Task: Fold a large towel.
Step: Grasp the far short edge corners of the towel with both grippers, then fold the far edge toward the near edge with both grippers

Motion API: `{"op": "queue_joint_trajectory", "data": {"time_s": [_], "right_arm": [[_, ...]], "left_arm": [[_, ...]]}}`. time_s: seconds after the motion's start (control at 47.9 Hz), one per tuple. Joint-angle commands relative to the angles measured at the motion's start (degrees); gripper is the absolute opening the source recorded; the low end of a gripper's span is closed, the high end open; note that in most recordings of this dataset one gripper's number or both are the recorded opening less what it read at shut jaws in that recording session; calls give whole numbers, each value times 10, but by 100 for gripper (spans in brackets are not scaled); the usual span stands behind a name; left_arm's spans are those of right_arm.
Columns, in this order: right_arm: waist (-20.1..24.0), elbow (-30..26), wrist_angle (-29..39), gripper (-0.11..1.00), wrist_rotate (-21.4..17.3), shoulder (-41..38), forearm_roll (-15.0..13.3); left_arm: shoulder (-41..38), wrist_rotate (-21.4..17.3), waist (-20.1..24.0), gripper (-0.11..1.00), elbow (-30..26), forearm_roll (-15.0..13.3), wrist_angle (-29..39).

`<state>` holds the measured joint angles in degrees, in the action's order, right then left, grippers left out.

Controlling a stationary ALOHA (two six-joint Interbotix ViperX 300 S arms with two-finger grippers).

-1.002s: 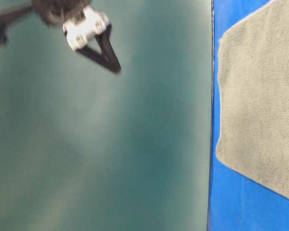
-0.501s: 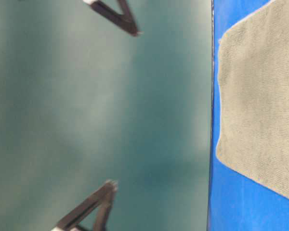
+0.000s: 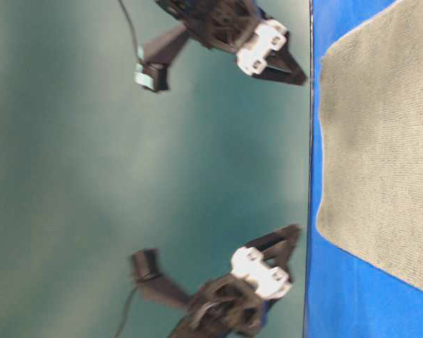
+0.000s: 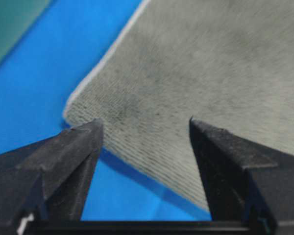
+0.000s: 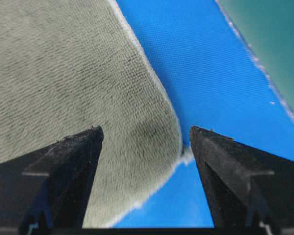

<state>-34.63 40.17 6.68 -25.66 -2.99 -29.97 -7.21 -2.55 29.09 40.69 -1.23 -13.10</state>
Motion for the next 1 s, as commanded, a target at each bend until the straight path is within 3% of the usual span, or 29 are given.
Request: {"op": "queue_joint_trajectory", "data": {"time_s": [0.0,0.251,0.397,0.48,0.606,0.668,0.981], "right_arm": [[-8,-18,-25,68,0,-18,-1],[-33,-40,-45,68,2,-73,-5],[-40,-44,-41,66,3,-83,-11],[-40,-40,-41,55,4,-83,-14],[-40,-36,-46,19,3,-81,-16],[-40,-35,-47,5,2,-79,-15],[-45,-40,-12,5,6,0,-20]], "left_arm": [[-31,-1,14,68,-31,0,-12],[-105,0,35,67,-69,-3,-12],[-114,0,40,59,-82,-2,-8],[-116,-1,39,44,-86,-3,-7],[-115,-3,35,11,-87,-3,-1],[-112,-3,34,4,-87,-3,11],[4,-46,59,4,-91,-2,65]]}}
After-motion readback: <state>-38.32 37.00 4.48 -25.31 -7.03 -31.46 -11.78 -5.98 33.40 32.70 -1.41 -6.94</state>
